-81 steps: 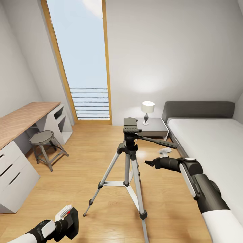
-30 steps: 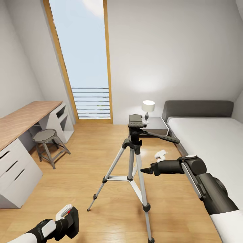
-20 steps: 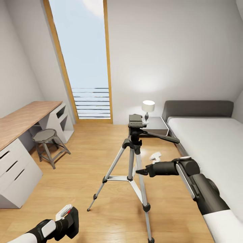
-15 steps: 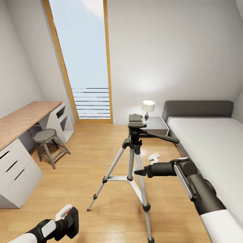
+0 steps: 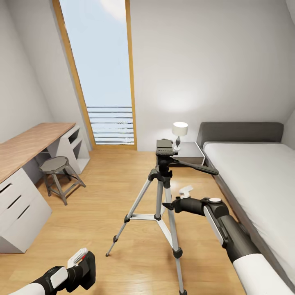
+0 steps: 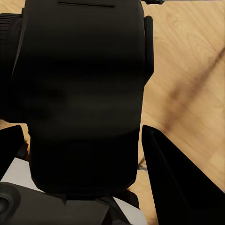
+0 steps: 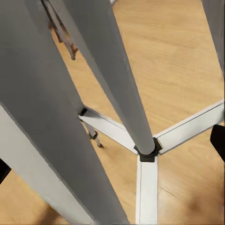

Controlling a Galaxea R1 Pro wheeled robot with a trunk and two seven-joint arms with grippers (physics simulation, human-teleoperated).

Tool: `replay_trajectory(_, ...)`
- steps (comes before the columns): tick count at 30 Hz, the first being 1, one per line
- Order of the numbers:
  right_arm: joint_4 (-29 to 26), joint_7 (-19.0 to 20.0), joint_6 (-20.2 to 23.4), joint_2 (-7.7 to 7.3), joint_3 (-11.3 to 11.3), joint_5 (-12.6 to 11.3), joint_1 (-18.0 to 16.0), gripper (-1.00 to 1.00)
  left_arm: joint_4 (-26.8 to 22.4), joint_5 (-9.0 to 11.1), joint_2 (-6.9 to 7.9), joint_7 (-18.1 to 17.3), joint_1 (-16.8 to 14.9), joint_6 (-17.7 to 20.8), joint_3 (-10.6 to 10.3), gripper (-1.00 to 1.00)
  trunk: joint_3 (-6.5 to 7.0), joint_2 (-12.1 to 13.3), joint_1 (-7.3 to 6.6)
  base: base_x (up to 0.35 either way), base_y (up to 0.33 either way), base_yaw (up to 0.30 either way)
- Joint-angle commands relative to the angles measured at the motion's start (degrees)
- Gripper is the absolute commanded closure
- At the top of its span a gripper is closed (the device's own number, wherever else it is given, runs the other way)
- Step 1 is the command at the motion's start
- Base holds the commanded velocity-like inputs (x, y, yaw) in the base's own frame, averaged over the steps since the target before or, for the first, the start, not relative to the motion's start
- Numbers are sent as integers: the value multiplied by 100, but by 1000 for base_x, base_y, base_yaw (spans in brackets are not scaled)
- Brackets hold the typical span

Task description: Attach the digital camera to the camera tripod in the bedroom.

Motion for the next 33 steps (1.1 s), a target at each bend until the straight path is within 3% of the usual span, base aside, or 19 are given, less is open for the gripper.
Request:
replay_trajectory(1, 4, -38, 12, 4, 6, -32, -5, -100, -4, 25, 3, -13, -5, 26, -17, 100, -12, -12, 3, 0, 0, 0)
replay_trajectory(10, 89, -155, -97, 48, 2, -50, -5, -100, -4, 25, 3, -13, -7, 26, -17, 100, -12, -12, 3, 0, 0, 0)
replay_trajectory(14, 403, -159, -241, 308, 6, -32, -5, -100, -8, 25, 3, -13, -7, 26, -18, 100, -12, -12, 3, 0, 0, 0)
replay_trajectory(17, 467, -161, -314, 359, 7, -28, -5, -100, -17, 25, 3, -14, -7, 26, -20, 100, -12, -12, 3, 0, 0, 0)
replay_trajectory(28, 496, -160, -338, 379, -11, -18, -5, -100, -21, 25, 3, -13, -7, 26, -17, 100, -12, -12, 3, 0, 0, 0)
replay_trajectory(33, 491, -170, -337, 369, -362, -12, -5, -100, -21, 25, 3, -13, -7, 26, -17, 100, -12, -12, 3, 0, 0, 0)
